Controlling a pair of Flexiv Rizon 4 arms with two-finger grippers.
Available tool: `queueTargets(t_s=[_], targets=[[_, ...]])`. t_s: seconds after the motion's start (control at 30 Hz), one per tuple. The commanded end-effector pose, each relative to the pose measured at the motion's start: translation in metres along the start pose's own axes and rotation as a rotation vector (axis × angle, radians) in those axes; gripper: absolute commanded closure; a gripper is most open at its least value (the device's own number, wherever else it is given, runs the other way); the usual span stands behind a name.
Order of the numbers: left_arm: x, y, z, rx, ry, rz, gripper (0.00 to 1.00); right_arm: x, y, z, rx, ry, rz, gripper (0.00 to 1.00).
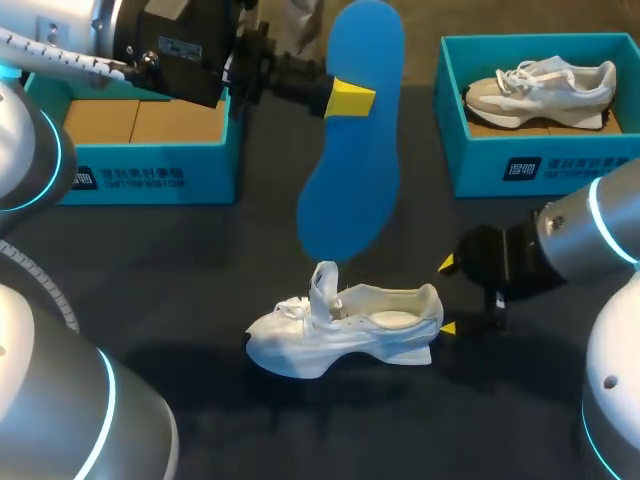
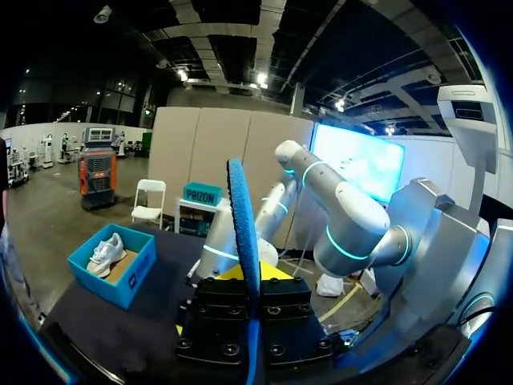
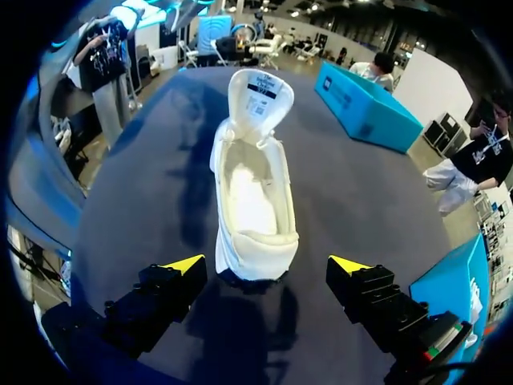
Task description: Take the shoe out of the shoebox, open the shoe tongue, remove and reinsert the insole, then place the shoe into the shoebox
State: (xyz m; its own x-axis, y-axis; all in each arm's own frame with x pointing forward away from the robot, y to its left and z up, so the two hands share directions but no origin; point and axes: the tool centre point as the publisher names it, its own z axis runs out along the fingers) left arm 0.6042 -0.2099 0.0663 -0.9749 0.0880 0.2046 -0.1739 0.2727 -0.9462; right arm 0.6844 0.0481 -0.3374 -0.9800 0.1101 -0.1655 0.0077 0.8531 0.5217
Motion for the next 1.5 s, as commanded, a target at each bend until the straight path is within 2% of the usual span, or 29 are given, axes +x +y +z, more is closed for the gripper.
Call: queueTargets(t_s=[0.03, 0.3, 0.6, 1.5], targets=[[0.000, 0.001, 0.001, 0.000, -0.001, -0.001, 1.00, 0.002, 0.010, 0.004, 0.354, -0.004, -0.006, 0.00], [0.000, 0.001, 0.001, 0.000, -0.001, -0.001, 1.00, 0.008, 0.016, 0.005, 0.453, 0.008, -0.007, 0.00], [0.000, 0.001, 0.001, 0.000, -0.001, -0.001, 1.00, 0.017, 0.026, 0.012, 0.495, 0.033, -0.023, 0.00], [0.000, 0.001, 0.001, 0.000, -0.001, -0.001, 1.00, 0.014, 0.040, 0.020, 0.491, 0.066, -0.045, 0.00]])
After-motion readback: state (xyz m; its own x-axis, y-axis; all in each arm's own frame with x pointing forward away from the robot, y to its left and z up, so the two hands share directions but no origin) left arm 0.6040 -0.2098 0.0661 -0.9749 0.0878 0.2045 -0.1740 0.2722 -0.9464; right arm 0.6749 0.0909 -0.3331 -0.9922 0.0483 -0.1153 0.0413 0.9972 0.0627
